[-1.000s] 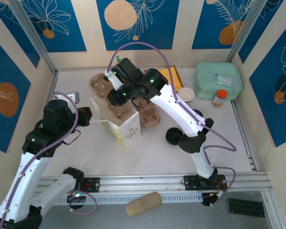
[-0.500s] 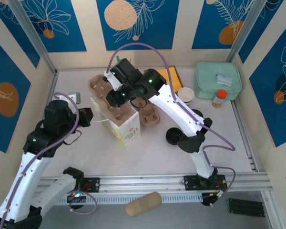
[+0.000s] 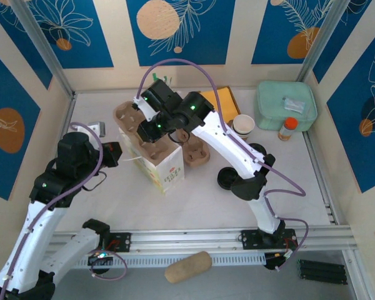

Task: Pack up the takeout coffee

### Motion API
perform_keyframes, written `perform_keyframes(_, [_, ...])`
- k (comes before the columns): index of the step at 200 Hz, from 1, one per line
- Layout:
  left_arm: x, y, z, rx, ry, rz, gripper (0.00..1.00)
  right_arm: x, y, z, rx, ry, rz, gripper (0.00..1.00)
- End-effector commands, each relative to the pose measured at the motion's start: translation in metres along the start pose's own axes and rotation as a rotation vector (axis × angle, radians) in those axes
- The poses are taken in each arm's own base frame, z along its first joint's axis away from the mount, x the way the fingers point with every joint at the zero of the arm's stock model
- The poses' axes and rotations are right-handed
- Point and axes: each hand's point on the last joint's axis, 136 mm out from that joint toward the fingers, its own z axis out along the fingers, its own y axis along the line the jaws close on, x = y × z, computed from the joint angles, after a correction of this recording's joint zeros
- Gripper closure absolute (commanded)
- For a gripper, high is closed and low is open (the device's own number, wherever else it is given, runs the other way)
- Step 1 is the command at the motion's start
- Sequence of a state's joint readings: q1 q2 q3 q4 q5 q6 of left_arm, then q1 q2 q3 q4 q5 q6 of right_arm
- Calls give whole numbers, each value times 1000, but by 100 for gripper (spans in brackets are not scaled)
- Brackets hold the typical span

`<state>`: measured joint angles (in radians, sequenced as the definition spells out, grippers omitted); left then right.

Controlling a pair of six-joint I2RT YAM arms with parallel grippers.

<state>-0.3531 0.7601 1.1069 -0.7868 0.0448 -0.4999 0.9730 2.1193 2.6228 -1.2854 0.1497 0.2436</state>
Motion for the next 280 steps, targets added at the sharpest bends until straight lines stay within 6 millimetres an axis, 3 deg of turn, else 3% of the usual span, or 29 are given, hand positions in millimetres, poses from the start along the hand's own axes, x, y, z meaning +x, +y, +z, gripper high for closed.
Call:
perform_keyframes(1, [-1,-1,-3,12,-14,-7,100,7,-4,3,5,32,21,76])
perform_keyframes(95, [-1,1,-6,7,-22,-15,100,30,-27,10,137,124,-4,77])
perform_keyframes(280, [2,0,-6,19,-19,-34,100,66,-29,34,231,284,-97,77])
